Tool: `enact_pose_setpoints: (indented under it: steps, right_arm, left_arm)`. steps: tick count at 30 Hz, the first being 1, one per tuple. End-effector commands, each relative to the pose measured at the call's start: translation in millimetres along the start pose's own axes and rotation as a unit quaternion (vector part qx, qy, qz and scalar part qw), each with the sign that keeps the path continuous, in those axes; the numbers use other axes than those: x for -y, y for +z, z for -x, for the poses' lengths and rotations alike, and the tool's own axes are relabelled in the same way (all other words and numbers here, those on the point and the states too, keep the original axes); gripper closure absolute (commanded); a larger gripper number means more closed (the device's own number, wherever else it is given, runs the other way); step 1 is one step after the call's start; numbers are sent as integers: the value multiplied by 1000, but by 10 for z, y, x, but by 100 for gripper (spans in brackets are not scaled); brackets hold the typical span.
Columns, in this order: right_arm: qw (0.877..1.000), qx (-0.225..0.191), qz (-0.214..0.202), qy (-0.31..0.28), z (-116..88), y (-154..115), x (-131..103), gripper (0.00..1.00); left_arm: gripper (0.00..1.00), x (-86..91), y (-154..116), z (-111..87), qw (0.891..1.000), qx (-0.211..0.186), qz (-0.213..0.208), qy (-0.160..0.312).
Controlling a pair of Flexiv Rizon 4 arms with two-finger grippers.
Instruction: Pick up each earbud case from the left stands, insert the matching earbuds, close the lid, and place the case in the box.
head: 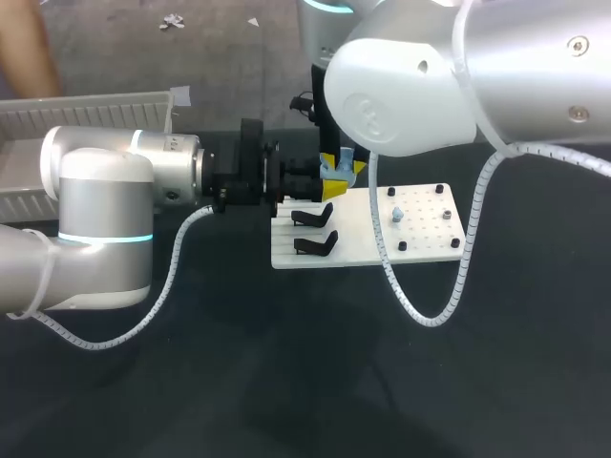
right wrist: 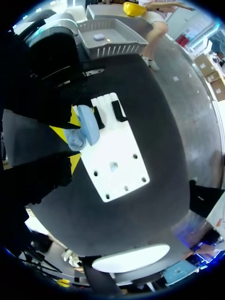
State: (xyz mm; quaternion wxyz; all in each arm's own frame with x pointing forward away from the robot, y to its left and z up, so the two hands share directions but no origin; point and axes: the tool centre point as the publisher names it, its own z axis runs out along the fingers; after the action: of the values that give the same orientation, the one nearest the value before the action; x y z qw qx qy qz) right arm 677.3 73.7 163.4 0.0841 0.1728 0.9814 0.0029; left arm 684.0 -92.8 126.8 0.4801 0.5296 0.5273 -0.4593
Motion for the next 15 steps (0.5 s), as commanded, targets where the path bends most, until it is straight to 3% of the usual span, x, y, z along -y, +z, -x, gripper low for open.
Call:
enact_pose_setpoints:
  steps: [1, 6, 9, 11, 13, 15]
  right_arm:
    - [1000, 0, 3, -3, -32, -57, 15, 58]
    - [999, 15, 34, -10, -136, -170, 90, 56]
    - [998, 38, 57, -10, -201, -219, 203, 44]
    - [995, 61, 73, -8, -236, -241, 291, 50]
    - [993, 76, 88, -6, -254, -250, 388, 49]
    - [992, 86, 97, 0, -256, -256, 491, 29]
  left_arm:
    - [100, 20, -1, -8, 1000, 2, 4, 2]
    - [100, 20, -1, -8, 1000, 2, 4, 2]
    - [100, 20, -1, -8, 1000, 2, 4, 2]
    - [100, 20, -1, -8, 1000, 2, 4, 2]
    - [100, 20, -1, -8, 1000, 2, 4, 2]
    - [100, 20, -1, -8, 1000, 2, 4, 2]
